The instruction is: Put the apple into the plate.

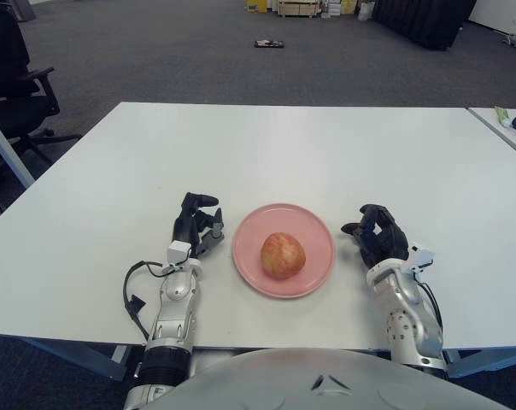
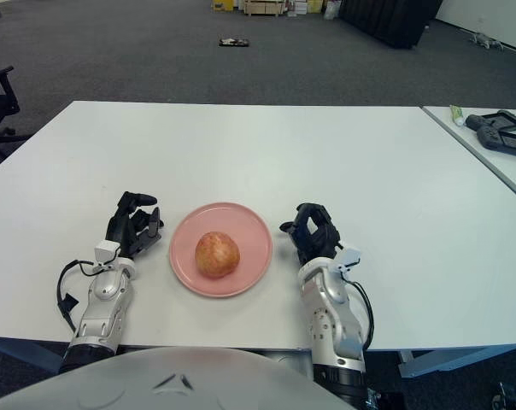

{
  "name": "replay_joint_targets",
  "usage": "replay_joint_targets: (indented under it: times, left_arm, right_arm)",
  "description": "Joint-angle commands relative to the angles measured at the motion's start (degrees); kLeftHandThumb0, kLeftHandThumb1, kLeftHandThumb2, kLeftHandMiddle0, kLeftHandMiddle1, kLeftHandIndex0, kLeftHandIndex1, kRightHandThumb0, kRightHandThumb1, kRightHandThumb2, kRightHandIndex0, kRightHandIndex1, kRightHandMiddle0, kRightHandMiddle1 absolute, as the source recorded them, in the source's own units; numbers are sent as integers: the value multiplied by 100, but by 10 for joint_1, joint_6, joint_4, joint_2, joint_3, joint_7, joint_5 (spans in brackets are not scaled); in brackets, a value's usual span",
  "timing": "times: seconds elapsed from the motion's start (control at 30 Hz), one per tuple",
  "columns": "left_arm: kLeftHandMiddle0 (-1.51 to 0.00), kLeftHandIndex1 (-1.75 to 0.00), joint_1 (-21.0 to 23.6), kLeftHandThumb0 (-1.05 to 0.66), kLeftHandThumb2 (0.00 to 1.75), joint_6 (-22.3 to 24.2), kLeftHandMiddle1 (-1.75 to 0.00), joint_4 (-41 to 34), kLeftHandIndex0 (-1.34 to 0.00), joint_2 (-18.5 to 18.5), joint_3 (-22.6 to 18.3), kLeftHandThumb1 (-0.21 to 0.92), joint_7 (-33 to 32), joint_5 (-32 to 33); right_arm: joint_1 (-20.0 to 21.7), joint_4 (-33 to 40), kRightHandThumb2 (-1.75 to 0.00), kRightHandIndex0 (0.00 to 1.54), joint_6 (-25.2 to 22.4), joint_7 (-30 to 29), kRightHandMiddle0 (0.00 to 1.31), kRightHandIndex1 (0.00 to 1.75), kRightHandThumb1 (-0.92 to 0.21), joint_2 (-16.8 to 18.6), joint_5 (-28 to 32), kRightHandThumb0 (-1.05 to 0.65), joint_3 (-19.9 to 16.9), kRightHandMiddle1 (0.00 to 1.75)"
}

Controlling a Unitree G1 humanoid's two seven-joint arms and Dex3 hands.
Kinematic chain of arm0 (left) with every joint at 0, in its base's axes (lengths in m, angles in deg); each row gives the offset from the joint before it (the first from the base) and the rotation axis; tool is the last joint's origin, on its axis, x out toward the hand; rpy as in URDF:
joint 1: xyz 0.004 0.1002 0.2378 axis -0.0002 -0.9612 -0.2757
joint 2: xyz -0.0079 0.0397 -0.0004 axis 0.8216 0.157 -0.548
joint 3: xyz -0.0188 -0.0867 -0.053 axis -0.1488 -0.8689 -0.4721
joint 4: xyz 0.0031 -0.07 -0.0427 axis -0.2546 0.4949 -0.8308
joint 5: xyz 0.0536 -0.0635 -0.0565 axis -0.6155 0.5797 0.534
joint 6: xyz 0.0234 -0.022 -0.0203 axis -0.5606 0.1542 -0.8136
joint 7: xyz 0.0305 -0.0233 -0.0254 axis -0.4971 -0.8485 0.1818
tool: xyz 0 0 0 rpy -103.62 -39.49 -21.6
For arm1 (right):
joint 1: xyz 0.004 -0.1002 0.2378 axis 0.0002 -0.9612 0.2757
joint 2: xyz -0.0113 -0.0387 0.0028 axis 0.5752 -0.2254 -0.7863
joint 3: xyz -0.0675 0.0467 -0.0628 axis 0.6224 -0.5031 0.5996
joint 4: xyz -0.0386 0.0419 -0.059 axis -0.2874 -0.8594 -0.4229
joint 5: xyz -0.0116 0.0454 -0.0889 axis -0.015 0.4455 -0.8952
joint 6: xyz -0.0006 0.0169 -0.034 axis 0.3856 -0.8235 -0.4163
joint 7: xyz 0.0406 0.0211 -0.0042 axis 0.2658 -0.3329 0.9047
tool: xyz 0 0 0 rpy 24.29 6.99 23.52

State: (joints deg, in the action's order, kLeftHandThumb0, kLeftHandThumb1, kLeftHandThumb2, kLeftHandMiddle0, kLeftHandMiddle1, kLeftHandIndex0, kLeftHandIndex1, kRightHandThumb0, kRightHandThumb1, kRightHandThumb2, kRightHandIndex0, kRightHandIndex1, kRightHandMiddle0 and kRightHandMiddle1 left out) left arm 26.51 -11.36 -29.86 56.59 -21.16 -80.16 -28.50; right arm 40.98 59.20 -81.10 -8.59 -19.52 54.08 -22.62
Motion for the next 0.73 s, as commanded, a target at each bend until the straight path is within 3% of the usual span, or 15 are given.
replay_joint_targets:
  times: [0.0,0.4,0.7]
  left_arm:
    - [-57,-175,-1,-38,83,4,-171,5,-32,0,0,70,3,3]
    - [-57,-175,-1,-38,85,4,-171,5,-33,2,2,69,2,-2]
    - [-56,-175,-4,-38,85,6,-171,2,-34,1,1,69,-1,-5]
  right_arm:
    - [2,-30,-103,96,51,-6,43,175,-55,-7,-62,-41,10,175]
    - [19,-135,-105,99,183,-46,44,175,-54,0,-177,-41,9,175]
    - [25,-168,-103,98,220,-64,43,175,-55,0,-216,-41,6,175]
